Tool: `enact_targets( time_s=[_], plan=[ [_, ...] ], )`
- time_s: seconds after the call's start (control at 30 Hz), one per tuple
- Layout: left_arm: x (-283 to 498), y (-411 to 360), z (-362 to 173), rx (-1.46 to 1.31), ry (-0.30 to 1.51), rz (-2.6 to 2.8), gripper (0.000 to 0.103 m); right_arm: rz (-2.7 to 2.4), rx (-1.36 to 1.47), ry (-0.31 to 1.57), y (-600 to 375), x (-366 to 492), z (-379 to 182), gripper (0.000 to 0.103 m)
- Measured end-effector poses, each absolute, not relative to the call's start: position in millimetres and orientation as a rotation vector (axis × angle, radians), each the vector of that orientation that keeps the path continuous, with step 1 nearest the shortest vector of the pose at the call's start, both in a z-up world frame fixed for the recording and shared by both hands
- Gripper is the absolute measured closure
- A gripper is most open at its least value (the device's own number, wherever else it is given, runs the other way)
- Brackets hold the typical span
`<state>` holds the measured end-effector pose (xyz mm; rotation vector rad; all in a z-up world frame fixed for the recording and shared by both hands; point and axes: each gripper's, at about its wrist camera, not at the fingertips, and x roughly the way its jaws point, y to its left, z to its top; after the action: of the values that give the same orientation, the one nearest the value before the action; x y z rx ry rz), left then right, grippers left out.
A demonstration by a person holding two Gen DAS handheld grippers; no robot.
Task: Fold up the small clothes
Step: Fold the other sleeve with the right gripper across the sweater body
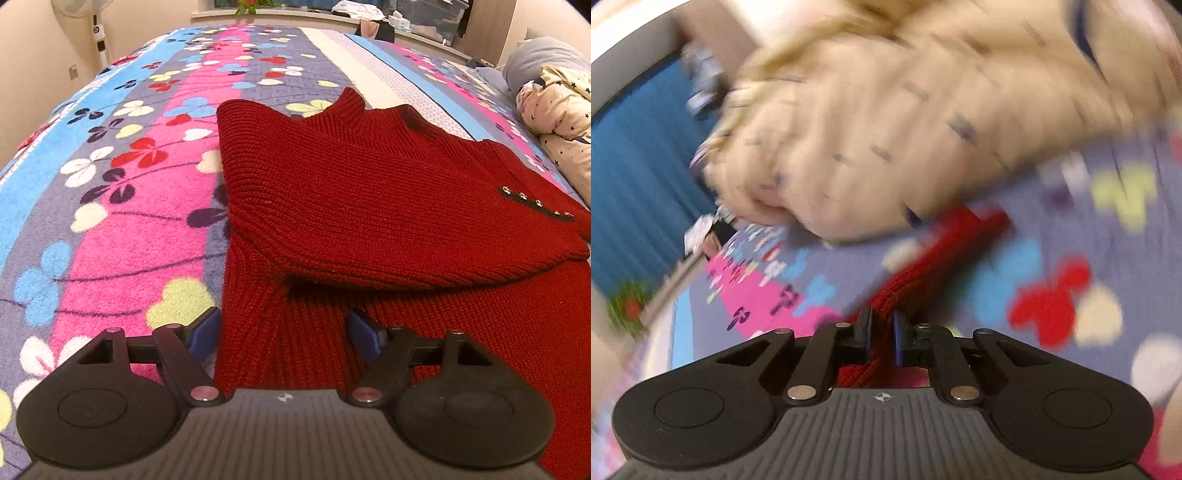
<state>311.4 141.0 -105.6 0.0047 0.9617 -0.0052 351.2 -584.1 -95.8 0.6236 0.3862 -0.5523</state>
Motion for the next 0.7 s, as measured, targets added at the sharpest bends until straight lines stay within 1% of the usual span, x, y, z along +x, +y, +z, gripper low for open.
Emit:
enact_targets(
  time_s=[0.03, 0.13, 0.2, 0.27, 0.3, 0.4, 0.47, 0.5, 0.53, 0.7],
  plan=[
    [312, 142, -105, 0.001, 0.964, -0.006, 0.024, -0.527, 0.462, 0.376, -559, 360, -76, 0.092],
    [312, 142, -105, -0.003, 0.966, -0.007, 0.024, -0.288, 0.131, 0.291, -465, 367, -31, 0.092],
    [311, 142, -105, -0.004, 0.966, -0.007, 0.024, -0.066, -0.039, 0.24, -391, 357, -14, 0.092],
    [312, 142, -105, -0.006, 0.968, -0.008, 0.024, 0.165, -0.136, 0.228, -321, 339, -11, 0.091],
    [312, 142, -105, -0.007, 0.969, -0.009, 0.024, 0.267, -0.139, 0.257, -289, 330, -15, 0.09],
    [314, 145, -104, -0.017, 0.98, -0.019, 0.024, 0.498, 0.003, 0.462, -224, 311, -40, 0.09],
    [314, 149, -102, -0.034, 0.994, -0.026, 0.024, 0.566, 0.054, 0.573, -198, 300, -54, 0.084],
    [314, 151, -100, -0.042, 1.0, -0.028, 0.024, 0.582, 0.07, 0.616, -190, 293, -57, 0.077],
    [314, 152, -99, -0.047, 1.007, -0.028, 0.024, 0.589, 0.083, 0.634, -188, 289, -56, 0.072],
    [311, 152, -95, -0.042, 1.027, -0.04, 0.024, 0.539, 0.099, 0.626, -219, 267, -23, 0.063]
  ],
)
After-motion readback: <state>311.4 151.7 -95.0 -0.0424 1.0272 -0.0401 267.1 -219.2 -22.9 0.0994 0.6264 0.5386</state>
